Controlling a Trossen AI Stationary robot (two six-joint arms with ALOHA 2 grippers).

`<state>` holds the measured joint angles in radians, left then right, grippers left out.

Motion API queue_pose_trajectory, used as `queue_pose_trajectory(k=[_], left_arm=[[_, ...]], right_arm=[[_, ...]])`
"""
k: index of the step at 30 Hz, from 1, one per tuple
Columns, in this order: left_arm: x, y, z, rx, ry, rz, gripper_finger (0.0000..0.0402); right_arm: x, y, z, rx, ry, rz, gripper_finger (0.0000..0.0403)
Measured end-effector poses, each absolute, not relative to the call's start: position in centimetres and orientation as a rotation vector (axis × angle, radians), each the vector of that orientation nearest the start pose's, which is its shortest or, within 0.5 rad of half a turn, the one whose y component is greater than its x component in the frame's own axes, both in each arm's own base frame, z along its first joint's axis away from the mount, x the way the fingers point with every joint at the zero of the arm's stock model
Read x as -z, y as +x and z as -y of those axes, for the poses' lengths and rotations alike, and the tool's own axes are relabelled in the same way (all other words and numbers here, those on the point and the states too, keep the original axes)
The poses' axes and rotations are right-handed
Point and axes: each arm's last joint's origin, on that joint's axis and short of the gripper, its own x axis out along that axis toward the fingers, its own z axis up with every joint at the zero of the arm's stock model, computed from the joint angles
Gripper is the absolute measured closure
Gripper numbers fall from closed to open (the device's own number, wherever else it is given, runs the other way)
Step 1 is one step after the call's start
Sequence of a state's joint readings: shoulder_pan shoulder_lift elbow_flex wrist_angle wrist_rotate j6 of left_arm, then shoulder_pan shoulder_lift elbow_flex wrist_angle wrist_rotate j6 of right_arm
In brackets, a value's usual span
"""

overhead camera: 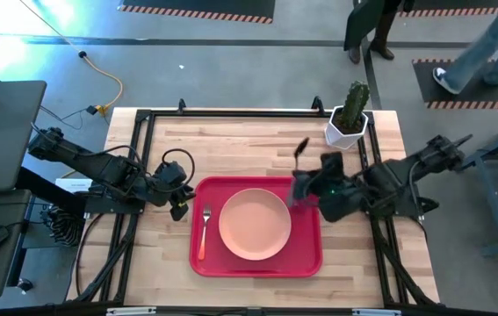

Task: Pick and place plate/cup/fork/spoon on tray
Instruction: Put the blue spoon to the right of the orange fork on the red tray

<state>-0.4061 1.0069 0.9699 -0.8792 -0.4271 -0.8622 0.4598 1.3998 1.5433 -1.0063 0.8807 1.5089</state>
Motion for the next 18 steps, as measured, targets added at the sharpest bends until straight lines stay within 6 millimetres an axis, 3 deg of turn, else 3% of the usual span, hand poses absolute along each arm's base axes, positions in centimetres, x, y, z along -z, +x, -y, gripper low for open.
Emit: queue_pose_trajectory(k=[11,18], left_arm=[[-29.9,16.8,5.8,-0.445,-0.453,-0.780,0.0306],[-29.9,16.8,5.8,-0.451,-0.461,-0.781,0.0306]], right_arm=[[-40.9,30.7,-8.2,0.603,0.735,-0.056,0.0402],[-40.5,31.9,-4.1,0.667,0.739,-0.068,0.0402]])
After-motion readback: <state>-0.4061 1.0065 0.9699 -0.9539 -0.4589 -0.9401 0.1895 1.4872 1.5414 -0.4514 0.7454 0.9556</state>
